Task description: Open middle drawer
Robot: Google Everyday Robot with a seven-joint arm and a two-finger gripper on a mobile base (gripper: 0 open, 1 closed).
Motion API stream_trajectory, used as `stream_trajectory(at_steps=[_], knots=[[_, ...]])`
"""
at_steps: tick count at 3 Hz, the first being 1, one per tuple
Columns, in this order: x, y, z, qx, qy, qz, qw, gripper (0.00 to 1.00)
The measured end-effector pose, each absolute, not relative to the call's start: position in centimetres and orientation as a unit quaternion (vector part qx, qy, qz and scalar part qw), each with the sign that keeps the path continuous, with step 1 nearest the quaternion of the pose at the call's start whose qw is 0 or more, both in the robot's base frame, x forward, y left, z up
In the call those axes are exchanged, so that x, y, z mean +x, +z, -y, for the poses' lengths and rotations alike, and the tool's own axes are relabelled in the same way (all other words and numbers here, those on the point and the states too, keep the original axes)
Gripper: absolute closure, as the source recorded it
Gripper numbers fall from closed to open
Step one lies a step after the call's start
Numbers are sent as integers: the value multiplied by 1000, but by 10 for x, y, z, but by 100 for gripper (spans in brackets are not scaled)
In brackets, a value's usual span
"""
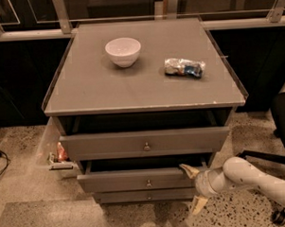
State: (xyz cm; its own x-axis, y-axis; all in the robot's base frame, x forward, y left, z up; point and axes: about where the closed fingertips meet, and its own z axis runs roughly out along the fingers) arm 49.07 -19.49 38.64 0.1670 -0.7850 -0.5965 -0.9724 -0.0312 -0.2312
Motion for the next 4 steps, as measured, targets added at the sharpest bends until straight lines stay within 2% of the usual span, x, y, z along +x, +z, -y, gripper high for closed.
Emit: stream_trajectory(at_steps=[2,3,4], knots=[[493,388,196,-700,143,-632,300,0],[493,388,196,-700,143,-632,300,19],[488,391,195,-701,147,-630,301,42]])
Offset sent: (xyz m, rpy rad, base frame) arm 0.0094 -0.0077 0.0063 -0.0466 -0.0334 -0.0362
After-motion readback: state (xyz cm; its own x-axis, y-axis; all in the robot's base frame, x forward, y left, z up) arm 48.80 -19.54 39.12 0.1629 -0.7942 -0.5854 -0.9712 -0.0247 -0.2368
